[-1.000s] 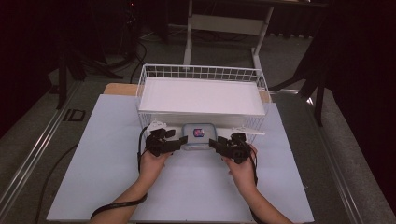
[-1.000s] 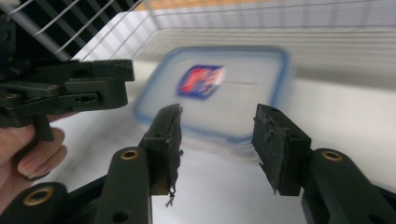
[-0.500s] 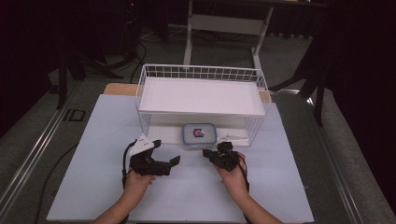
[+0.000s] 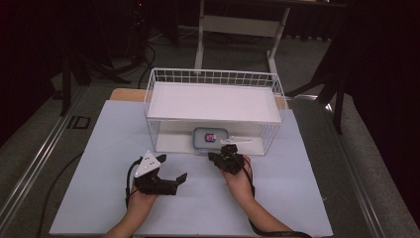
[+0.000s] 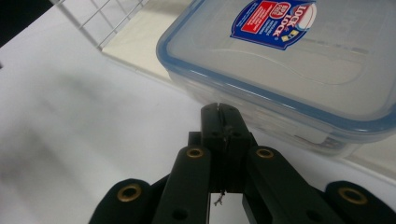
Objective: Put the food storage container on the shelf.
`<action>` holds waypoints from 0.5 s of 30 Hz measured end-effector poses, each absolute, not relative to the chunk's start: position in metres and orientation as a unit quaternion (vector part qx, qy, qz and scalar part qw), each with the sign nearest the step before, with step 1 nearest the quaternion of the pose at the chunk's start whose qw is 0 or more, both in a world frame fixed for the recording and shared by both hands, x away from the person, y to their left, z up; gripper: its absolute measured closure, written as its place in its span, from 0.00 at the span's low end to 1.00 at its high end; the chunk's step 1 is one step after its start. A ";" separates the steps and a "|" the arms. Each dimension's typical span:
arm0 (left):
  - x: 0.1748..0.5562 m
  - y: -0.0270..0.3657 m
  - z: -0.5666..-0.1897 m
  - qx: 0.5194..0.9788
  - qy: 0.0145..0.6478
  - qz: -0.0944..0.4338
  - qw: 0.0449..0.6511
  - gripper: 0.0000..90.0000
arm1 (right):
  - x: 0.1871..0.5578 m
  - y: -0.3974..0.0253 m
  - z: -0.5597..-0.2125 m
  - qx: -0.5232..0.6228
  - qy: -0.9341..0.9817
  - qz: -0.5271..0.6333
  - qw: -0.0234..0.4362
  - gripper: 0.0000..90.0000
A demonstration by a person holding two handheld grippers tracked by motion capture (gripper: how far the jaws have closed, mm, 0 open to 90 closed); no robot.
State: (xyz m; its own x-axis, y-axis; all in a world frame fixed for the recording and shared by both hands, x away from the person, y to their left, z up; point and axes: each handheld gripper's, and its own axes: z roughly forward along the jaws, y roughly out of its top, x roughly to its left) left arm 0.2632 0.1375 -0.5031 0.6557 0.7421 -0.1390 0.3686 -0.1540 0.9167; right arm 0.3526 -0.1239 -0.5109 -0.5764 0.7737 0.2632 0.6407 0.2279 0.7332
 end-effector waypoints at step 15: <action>0.263 0.137 -0.506 0.744 0.373 0.178 0.525 0.02 | 0.371 -0.119 -0.513 0.459 0.773 0.428 0.088 1.00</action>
State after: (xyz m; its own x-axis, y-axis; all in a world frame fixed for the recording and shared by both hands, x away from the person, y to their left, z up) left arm 0.2635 0.1370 -0.5062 0.6576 0.7425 -0.1271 0.3683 -0.1698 0.9141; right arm 0.3714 -0.1187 -0.5134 -0.5625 0.7861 0.2562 0.6349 0.2121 0.7429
